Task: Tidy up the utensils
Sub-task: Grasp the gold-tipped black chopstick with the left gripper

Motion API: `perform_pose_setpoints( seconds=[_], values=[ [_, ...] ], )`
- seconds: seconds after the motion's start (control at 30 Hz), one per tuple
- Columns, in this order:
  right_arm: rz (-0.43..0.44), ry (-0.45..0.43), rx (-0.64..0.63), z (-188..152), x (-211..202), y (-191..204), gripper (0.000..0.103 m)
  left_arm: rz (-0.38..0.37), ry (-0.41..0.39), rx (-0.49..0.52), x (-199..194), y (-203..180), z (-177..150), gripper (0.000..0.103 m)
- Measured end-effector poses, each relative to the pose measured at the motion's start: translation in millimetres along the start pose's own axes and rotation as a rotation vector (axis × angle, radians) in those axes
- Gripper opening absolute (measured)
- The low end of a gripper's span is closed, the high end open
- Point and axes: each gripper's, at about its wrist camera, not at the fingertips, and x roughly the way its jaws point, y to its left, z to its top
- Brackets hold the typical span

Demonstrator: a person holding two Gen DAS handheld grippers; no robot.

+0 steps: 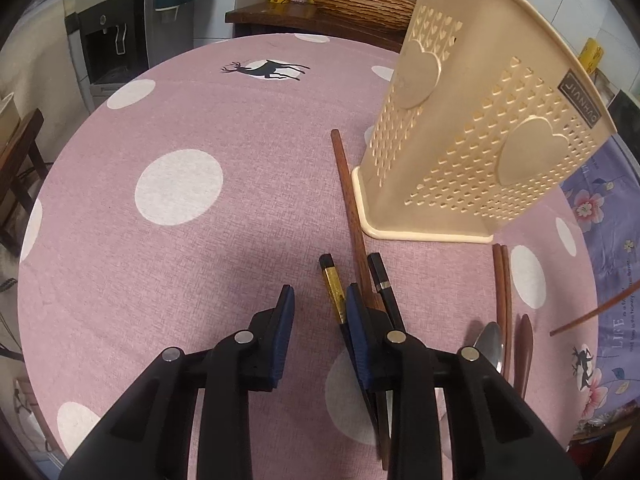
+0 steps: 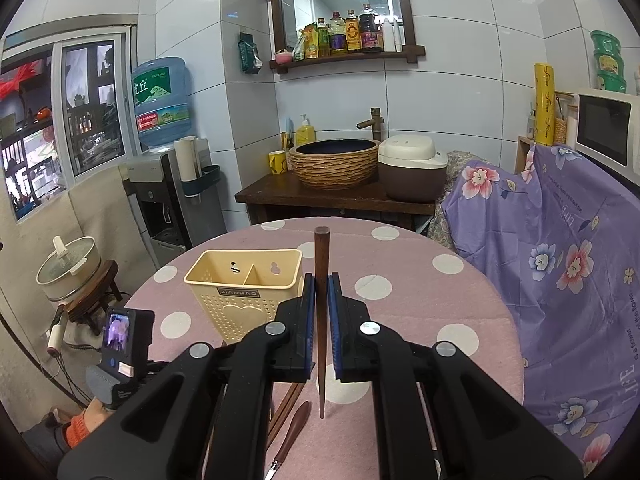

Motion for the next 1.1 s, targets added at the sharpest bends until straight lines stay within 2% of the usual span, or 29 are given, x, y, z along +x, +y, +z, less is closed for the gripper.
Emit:
perform_pose_setpoints(
  seconds=[0.1,0.2,0.33,0.43,0.67,0.77,0.93,1.1],
  values=[
    [0.007,0.004,-0.003,-2.0,0.4,1.3,0.008,0.01,0.005,-0.008,1.3,0.1,2.8,0.028],
    [0.014,0.008,0.003,-3.4,1.6,0.5,0.008,0.047,0.009,0.035,3.7,-6.7,3.3,0.028],
    [0.018,0.015,0.01,-4.8,2.8,-1.8,0.008,0.035,0.022,0.033,1.6,-4.5,-0.9,0.028],
    [0.018,0.016,0.016,-5.4,4.4,-2.8,0.008,0.058,0.032,0.048,3.9,-9.9,2.5,0.028],
    [0.012,0.007,0.025,-5.3,2.3,-3.1,0.008,0.153,0.04,0.187,5.6,-30.0,-4.6,0.027],
    [0.012,0.003,0.032,-5.6,2.4,-4.4,0.008,0.157,0.032,0.183,3.7,-30.2,-7.0,0.026],
    [0.021,0.005,0.041,-7.1,4.2,-2.5,0.008,0.175,0.021,0.189,5.1,-37.9,-7.6,0.013],
    [0.026,0.002,0.033,-7.3,4.5,2.5,0.008,0.18,-0.024,0.16,4.5,-38.3,-11.3,0.013]
  ],
)
